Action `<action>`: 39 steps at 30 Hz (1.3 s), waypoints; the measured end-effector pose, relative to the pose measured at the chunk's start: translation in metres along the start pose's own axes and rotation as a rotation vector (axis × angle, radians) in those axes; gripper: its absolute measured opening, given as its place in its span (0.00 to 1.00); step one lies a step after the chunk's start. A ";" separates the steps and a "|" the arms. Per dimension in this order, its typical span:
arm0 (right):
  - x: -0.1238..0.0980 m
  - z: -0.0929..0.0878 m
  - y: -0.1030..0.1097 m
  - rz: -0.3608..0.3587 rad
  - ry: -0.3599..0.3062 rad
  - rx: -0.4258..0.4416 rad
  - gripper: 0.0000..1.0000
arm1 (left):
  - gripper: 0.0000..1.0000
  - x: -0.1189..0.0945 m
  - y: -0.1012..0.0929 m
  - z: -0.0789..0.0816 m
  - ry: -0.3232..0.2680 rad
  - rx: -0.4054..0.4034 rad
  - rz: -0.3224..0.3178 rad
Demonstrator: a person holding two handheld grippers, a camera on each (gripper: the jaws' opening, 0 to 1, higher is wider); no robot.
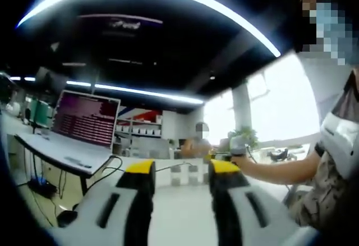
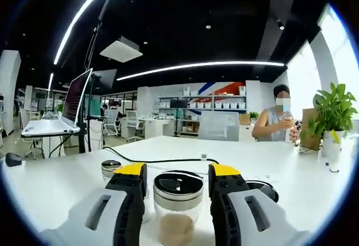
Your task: Rotate the seasoning bottle until the label or dispensing opening points toward the visible target arrow and the bottle remains upright within the marked orientation range
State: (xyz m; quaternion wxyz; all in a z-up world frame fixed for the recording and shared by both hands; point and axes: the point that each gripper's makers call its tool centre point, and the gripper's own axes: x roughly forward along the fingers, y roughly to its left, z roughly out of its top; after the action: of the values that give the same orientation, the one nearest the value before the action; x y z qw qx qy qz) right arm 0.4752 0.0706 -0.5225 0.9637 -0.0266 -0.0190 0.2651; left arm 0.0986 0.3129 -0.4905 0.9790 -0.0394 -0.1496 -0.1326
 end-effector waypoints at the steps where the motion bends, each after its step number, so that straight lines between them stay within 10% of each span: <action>1: -0.001 -0.001 0.003 0.003 0.001 -0.005 0.44 | 0.40 0.000 0.000 0.000 0.001 -0.001 0.000; 39: 0.009 -0.028 -0.005 -0.086 0.059 0.008 0.41 | 0.39 0.000 0.004 -0.002 -0.007 -0.017 0.004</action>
State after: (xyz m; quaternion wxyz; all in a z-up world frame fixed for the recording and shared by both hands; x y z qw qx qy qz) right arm 0.4871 0.0696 -0.5502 0.9744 -0.0297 0.0093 0.2225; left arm 0.0999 0.3164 -0.4931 0.9784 -0.0485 -0.1518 -0.1316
